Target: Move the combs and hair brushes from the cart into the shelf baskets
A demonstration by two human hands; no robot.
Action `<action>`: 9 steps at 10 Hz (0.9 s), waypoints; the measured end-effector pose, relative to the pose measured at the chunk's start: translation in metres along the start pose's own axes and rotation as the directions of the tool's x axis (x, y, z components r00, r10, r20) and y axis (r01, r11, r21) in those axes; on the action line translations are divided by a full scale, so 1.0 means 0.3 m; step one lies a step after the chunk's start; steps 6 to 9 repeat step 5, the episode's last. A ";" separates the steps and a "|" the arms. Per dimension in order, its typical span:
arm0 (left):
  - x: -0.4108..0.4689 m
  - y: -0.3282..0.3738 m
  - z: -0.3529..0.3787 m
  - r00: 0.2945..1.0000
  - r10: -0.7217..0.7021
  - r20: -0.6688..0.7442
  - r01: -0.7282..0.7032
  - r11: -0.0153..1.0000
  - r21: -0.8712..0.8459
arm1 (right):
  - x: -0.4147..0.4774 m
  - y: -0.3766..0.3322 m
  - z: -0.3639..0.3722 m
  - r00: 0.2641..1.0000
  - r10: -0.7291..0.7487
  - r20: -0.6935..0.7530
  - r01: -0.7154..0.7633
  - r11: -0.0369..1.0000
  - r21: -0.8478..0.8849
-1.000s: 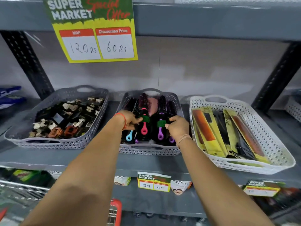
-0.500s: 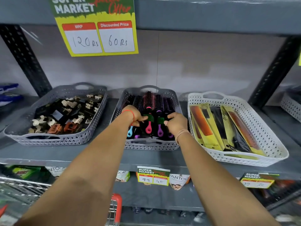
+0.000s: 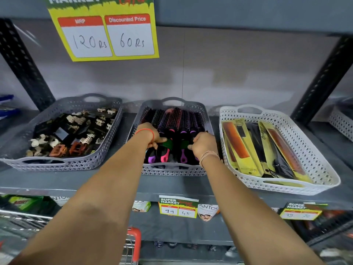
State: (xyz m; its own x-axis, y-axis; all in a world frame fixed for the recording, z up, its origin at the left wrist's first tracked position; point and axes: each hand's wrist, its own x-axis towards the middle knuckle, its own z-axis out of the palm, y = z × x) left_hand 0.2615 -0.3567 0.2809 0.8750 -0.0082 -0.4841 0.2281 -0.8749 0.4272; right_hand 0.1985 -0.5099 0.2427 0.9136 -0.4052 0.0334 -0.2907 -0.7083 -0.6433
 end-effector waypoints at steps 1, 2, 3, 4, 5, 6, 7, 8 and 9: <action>0.003 -0.013 0.016 0.996 0.029 -0.089 -0.031 0.999 -0.026 | 0.001 -0.001 -0.001 1.000 -0.001 -0.013 0.001 1.000 -0.017; -0.033 -0.041 0.030 0.979 0.088 -0.183 -0.093 0.996 -0.015 | -0.012 -0.007 -0.011 0.998 -0.017 -0.068 0.014 0.999 -0.051; -0.058 -0.094 0.043 0.939 0.135 -0.317 -0.155 0.987 -0.038 | -0.077 -0.018 -0.035 0.994 -0.047 -0.100 0.041 0.998 -0.057; -0.146 -0.152 0.053 0.878 0.226 -0.423 -0.239 0.971 0.022 | -0.205 -0.007 -0.042 0.980 -0.147 -0.134 0.124 0.979 -0.164; -0.283 -0.195 0.101 0.752 0.451 -0.482 -0.400 0.892 0.211 | -0.393 0.020 0.007 0.938 -0.281 -0.203 0.203 0.920 -0.337; -0.283 -0.195 0.101 0.752 0.451 -0.482 -0.400 0.892 0.211 | -0.393 0.020 0.007 0.938 -0.281 -0.203 0.203 0.920 -0.337; -0.283 -0.195 0.101 0.752 0.451 -0.482 -0.400 0.892 0.211 | -0.393 0.020 0.007 0.938 -0.281 -0.203 0.203 0.920 -0.337; -0.283 -0.195 0.101 0.752 0.451 -0.482 -0.400 0.892 0.211 | -0.393 0.020 0.007 0.938 -0.281 -0.203 0.203 0.920 -0.337; -0.283 -0.195 0.101 0.752 0.451 -0.482 -0.400 0.892 0.211 | -0.393 0.020 0.007 0.938 -0.281 -0.203 0.203 0.920 -0.337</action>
